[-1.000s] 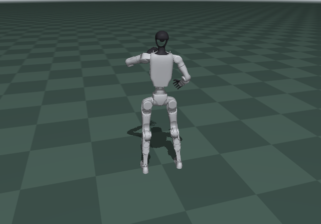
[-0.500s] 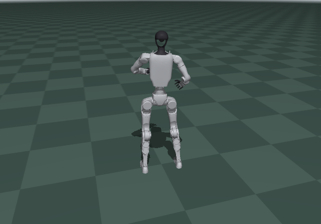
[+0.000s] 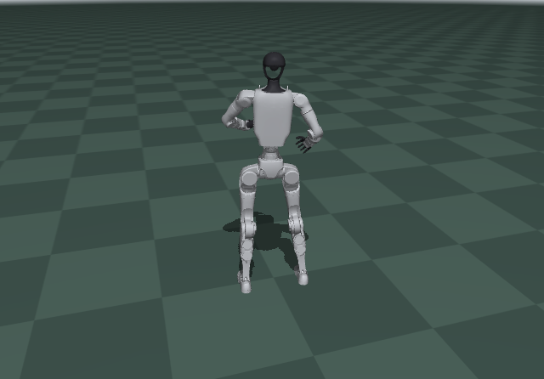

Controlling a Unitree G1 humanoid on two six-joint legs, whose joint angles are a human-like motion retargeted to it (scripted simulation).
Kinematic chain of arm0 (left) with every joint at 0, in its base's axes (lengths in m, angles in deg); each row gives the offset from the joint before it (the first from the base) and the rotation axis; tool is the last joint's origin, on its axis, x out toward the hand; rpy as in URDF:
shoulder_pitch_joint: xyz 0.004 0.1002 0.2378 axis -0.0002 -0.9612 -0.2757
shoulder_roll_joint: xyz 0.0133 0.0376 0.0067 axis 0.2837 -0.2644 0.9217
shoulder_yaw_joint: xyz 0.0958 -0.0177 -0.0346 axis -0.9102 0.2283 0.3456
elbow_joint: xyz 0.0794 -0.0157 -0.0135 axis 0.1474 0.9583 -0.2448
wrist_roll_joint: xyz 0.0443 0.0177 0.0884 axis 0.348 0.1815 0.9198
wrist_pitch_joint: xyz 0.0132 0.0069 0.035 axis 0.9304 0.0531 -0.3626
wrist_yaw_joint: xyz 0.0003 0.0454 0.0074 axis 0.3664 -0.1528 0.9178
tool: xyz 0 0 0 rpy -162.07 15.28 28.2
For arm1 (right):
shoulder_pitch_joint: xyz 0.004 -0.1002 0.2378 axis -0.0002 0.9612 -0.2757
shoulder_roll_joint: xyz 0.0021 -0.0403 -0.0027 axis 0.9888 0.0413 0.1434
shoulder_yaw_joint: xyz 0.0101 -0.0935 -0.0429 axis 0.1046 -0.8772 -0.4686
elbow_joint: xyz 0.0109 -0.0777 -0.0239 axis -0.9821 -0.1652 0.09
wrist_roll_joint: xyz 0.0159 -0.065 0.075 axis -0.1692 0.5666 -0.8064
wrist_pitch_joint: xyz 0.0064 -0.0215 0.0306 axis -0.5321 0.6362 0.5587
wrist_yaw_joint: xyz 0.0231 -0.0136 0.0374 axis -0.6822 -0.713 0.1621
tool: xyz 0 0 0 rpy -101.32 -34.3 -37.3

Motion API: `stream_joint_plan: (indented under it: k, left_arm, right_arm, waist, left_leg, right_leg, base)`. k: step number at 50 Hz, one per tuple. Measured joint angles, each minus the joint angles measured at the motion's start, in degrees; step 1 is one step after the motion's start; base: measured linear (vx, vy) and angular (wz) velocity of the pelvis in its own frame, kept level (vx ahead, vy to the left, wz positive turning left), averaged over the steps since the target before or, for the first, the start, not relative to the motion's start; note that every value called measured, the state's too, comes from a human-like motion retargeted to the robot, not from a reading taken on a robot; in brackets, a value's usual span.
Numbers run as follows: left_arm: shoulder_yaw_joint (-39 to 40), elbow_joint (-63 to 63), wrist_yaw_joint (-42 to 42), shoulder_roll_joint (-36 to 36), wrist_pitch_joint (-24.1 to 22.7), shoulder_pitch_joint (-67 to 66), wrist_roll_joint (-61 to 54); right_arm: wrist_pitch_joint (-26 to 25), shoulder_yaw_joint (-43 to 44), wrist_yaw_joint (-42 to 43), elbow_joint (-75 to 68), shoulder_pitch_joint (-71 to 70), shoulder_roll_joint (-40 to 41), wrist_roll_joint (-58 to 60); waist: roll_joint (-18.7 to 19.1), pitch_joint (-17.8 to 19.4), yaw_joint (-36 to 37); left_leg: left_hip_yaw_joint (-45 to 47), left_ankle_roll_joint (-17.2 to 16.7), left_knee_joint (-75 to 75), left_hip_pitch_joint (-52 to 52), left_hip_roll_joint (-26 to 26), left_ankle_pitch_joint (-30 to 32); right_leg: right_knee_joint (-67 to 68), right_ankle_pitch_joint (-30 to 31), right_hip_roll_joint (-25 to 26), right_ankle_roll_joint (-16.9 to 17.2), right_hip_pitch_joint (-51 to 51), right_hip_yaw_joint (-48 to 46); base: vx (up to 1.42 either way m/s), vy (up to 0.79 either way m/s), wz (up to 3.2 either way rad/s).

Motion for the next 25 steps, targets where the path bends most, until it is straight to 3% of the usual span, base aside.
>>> stream_joint_plan:
  k: [10, 20, 25]
  left_arm:
    - [11.15, -10.03, 1.68, 3.08, -0.70, -7.91, -15.64]
    - [22.29, -24.42, 4.49, 6.50, 0.09, -24.08, -47.72]
    - [27.89, -24.04, 3.93, 4.52, 1.90, -33.14, -56.41]
  right_arm:
    - [-0.30, 2.04, -0.97, 5.78, -2.02, -1.53, -0.63]
    - [-1.88, 6.09, 4.64, 13.02, -12.04, -4.68, -10.80]
    - [-2.00, 7.11, 8.23, 16.13, -19.27, -6.25, -15.29]
  waist:
    - [-0.22, 0.32, 1.82]
    - [-1.08, 0.87, 6.55]
    - [-1.50, 1.27, 8.98]
  left_leg:
    - [-0.82, -0.67, -0.20, -0.59, 0.07, 0.30]
    - [-1.83, -1.58, -0.34, -0.55, 0.25, 0.21]
    - [-2.23, -1.92, -0.28, -0.58, 0.30, 0.16]
  right_leg:
    - [-0.37, 0.29, -0.04, -0.13, 0.02, -1.13]
    - [-0.37, 0.28, 0.00, -0.34, 0.61, -2.37]
    - [-0.31, 0.25, 0.00, -0.57, 0.81, -2.78]
  base:
    - [0.00, 0.00, 0.00]
    - [0.00, 0.00, 0.00]
    - [0.00, 0.00, 0.00]
